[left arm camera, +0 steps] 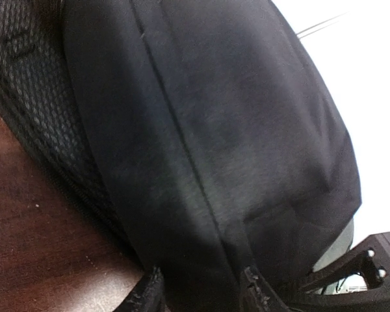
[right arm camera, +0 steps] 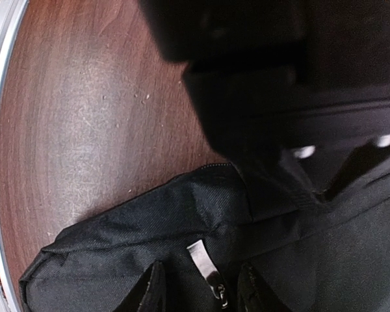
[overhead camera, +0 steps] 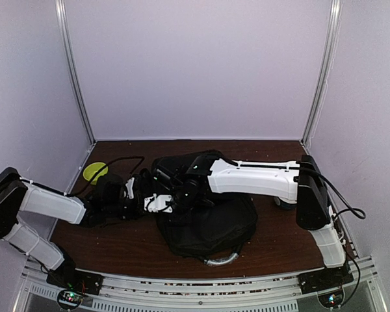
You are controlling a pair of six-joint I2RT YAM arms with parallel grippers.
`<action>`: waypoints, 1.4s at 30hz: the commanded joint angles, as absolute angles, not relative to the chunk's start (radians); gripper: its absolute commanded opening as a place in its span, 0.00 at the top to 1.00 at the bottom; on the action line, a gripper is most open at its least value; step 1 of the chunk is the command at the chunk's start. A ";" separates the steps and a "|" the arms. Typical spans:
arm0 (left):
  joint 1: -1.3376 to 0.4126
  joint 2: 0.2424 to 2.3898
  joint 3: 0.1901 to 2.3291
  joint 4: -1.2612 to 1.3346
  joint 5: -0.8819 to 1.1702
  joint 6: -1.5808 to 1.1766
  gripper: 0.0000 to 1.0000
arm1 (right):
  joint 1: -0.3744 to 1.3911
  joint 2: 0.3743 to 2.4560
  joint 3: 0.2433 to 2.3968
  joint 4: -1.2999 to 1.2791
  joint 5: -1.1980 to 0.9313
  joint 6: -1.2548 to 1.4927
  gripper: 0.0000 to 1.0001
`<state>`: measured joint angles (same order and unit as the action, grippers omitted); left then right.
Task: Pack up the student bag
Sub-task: Pick up the second largest pocket of the bag from the student bag.
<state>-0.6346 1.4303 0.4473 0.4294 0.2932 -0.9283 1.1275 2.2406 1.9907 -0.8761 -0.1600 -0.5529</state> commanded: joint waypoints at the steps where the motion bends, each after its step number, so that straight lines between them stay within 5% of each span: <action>1: -0.627 1.472 0.427 0.551 0.319 -0.961 0.57 | 1.128 2.271 2.018 -0.888 -0.120 -0.545 0.65; 6: -0.628 1.512 0.416 0.611 0.339 -0.980 0.57 | 1.128 2.272 2.018 -0.868 -0.081 -0.493 0.74; 20: -0.627 1.550 0.391 0.718 0.349 -1.022 0.64 | 1.126 2.337 2.101 -0.875 0.027 -0.382 0.72; 26: -0.627 1.554 0.392 0.721 0.353 -1.025 0.64 | 1.122 2.354 2.131 -0.920 0.011 -0.367 0.89; 30: -0.627 1.577 0.403 0.740 0.380 -1.036 0.55 | 1.116 2.306 2.106 -0.904 -0.030 -0.342 1.00; 42: -0.627 1.735 0.377 1.056 0.448 -1.174 0.58 | 1.056 2.139 1.979 -0.759 -0.211 -0.215 1.00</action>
